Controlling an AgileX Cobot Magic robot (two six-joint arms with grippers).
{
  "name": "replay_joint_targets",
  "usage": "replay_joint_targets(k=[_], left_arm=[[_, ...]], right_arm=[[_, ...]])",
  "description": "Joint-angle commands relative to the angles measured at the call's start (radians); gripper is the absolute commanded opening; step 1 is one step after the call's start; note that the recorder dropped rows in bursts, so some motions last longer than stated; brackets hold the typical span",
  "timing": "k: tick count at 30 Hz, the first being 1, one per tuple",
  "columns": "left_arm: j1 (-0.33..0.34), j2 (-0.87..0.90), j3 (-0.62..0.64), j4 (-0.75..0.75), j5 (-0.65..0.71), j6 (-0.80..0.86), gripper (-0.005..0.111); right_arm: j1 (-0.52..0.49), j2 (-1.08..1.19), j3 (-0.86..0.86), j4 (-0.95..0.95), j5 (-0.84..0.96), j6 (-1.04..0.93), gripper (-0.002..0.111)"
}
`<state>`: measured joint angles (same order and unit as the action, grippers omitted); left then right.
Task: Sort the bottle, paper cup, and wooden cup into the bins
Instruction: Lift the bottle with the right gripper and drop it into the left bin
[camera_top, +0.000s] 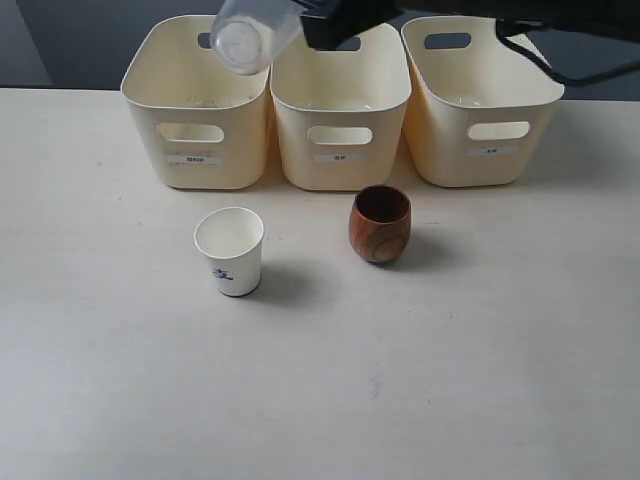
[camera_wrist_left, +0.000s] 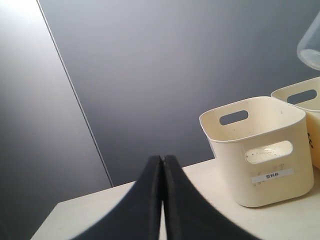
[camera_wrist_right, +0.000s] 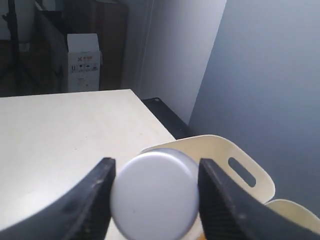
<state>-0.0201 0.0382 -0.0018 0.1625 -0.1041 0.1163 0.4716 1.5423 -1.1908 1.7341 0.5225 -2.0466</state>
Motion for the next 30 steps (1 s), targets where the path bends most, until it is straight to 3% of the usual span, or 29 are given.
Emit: replay_joint_targets(k=[1,30], left_arm=[[-0.001,-0.002,0.002,0.000,-0.002,-0.002,0.000],[-0.001,-0.002,0.002,0.000,-0.002,-0.002,0.000]], right_arm=[[0.045,0.095,-0.108,0.010,-0.083,-0.064,-0.001],[0.048,0.523,-0.492,0.010,-0.119,-0.064,-0.001]])
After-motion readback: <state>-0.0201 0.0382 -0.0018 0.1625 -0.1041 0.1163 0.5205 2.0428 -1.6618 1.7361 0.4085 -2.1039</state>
